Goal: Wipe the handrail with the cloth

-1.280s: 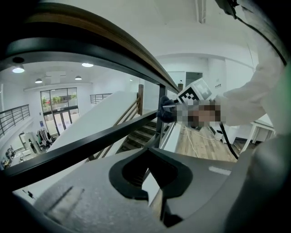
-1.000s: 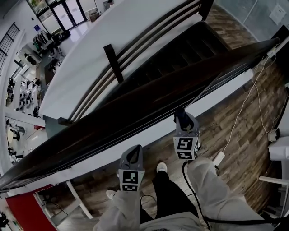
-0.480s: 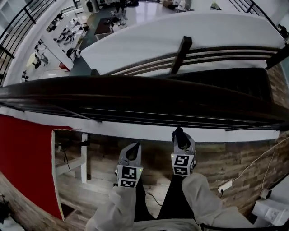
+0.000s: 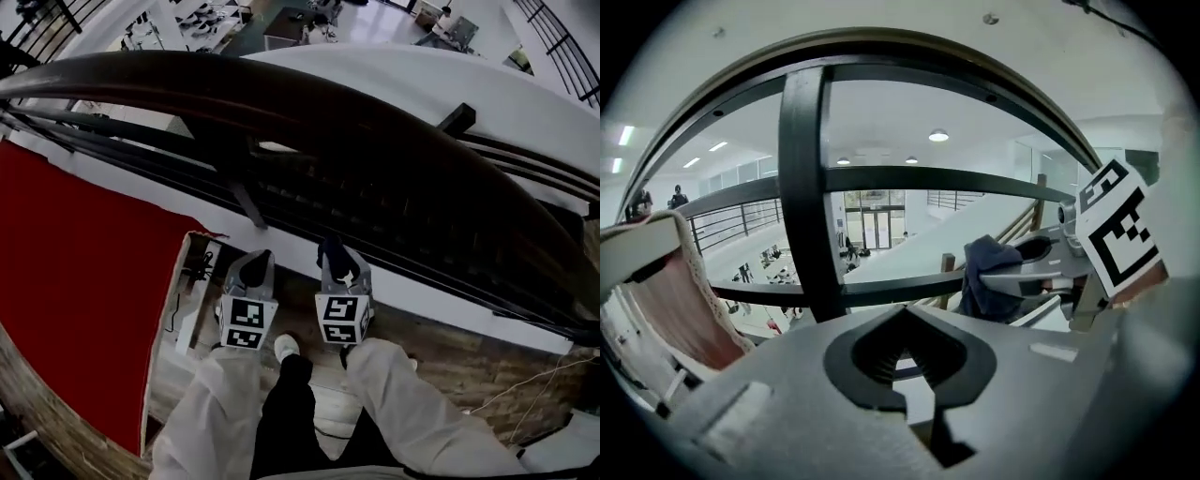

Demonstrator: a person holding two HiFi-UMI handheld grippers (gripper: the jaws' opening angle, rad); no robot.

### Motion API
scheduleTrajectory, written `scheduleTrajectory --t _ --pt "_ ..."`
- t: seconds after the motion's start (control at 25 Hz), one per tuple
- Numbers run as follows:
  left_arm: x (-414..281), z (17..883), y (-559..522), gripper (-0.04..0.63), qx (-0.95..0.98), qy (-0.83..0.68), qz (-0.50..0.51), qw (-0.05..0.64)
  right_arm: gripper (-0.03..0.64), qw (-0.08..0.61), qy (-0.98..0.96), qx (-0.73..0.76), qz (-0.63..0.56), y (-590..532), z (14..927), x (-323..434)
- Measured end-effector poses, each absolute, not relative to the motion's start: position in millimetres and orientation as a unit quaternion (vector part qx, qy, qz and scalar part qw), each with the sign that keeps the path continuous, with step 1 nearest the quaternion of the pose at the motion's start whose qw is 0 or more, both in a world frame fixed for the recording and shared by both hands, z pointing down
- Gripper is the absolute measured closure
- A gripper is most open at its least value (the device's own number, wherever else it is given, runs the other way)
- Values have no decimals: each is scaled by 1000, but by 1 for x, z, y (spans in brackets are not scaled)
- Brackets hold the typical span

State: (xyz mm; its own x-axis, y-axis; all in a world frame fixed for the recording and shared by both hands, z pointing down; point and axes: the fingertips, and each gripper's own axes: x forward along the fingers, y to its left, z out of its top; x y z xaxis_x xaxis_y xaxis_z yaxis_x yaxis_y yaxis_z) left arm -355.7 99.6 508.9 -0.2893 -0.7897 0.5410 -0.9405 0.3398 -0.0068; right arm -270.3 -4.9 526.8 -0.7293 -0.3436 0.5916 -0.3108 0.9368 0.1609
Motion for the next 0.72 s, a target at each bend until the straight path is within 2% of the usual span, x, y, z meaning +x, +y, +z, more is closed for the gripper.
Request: scheduleTrajectory --t 0.24,0.44,0.72 --pt "-425 520 87 595 543 -805 131 202 511 281 -947 154 -7 19 530 -384" --pt "-405 506 67 595 555 -798 146 183 511 245 -953 160 81 4 516 -410" --pt "-433 523 88 597 540 -810 111 198 512 246 -951 164 95 10 532 -453"
